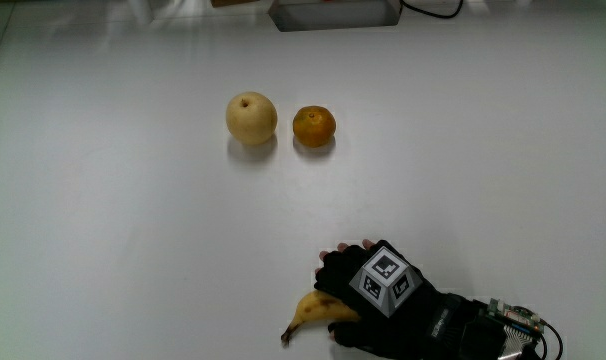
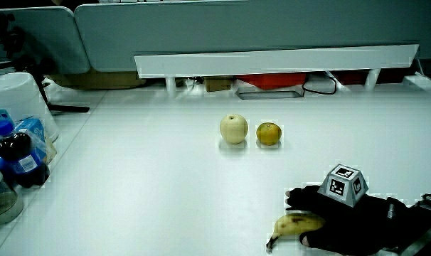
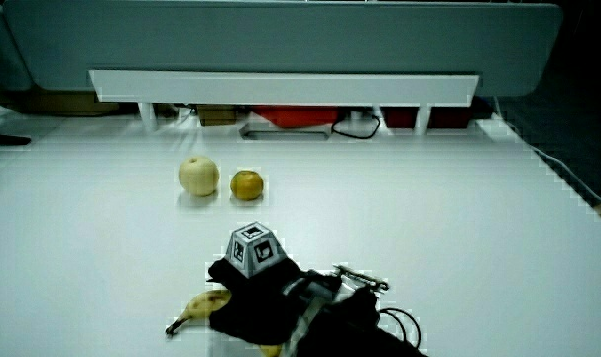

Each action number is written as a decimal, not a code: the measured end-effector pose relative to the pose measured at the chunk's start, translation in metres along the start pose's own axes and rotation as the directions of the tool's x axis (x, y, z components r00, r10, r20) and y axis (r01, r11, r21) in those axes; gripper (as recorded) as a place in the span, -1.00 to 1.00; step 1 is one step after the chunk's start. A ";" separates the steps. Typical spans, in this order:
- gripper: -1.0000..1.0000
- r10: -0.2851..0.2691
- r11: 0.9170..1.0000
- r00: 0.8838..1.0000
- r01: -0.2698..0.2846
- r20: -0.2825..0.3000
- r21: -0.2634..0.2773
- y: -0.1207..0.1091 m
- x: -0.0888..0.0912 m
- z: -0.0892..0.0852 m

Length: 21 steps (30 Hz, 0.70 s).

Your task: Pick banana

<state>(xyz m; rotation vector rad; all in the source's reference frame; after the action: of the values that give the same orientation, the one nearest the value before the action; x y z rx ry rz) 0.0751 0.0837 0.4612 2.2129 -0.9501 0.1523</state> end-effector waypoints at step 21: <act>1.00 -0.006 0.994 0.998 0.000 0.055 0.105 -0.004 -0.011 0.003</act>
<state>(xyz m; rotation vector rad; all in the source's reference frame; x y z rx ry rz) 0.0695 0.0897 0.4524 2.3258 -0.9894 0.1429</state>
